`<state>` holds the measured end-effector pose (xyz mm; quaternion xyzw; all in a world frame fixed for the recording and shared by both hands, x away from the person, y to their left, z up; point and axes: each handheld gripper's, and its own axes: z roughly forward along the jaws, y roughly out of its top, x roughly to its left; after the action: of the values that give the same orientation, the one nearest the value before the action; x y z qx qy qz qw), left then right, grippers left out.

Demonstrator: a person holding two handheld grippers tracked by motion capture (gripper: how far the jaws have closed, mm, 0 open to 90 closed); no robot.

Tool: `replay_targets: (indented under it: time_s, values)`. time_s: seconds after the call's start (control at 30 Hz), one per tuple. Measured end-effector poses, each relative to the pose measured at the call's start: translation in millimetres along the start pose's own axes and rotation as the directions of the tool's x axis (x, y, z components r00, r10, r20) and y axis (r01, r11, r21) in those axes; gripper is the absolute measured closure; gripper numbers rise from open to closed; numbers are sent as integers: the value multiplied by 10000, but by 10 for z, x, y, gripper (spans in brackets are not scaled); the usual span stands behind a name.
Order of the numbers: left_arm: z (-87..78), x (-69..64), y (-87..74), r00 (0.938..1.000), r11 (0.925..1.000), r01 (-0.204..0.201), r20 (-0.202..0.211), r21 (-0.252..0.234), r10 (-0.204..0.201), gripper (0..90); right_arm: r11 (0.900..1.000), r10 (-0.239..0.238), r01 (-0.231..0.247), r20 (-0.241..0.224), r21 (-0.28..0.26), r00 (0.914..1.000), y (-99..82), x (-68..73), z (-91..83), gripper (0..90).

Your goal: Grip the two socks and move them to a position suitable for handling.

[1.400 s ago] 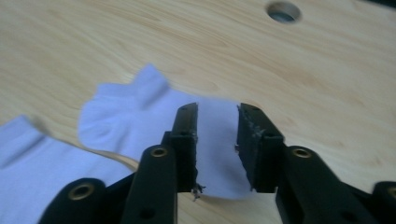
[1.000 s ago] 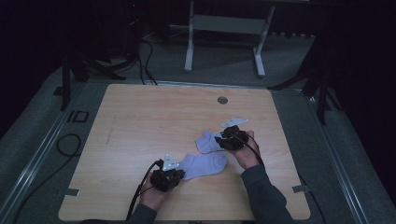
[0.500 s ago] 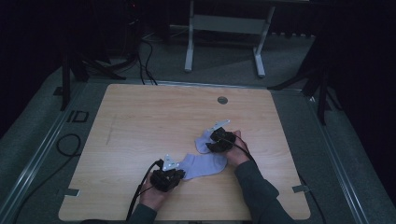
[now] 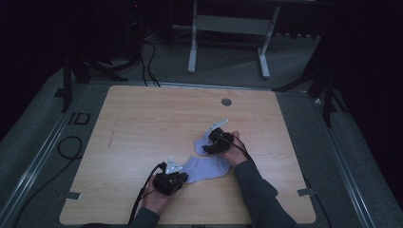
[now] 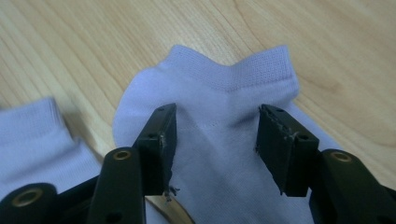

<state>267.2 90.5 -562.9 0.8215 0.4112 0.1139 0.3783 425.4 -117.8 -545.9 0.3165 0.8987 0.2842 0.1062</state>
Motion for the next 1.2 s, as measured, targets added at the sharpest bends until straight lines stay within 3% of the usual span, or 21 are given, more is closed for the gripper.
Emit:
replay_targets:
  time_s: [0.2, 0.43, 0.63, 0.93, 1.2]
  values:
    - [3, 0, 2, 10000, 10000, 4, -12, 1, -4, 841, 9998, 85, -85, 47, 190, 10000, 36, -20, 6, 513]
    - [8, -1, 4, 10000, 10000, -4, -9, -27, 4, 837, 9970, 512, -532, 356, 562, 9981, 99, -51, 5, 658]
    - [8, 0, 4, 10000, 10000, -12, -6, -27, 12, 836, 9955, 761, -798, 705, 504, 9946, 127, -68, 23, 832]
    - [19, 8, 14, 10000, 10000, 27, 44, -44, -27, 836, 9943, 1014, -1035, 691, 270, 9924, 119, -92, -14, 850]
    - [18, 4, 14, 10000, 10000, -39, 34, -24, 40, 829, 9959, 878, -890, 760, 125, 9932, 133, -73, -96, 850]
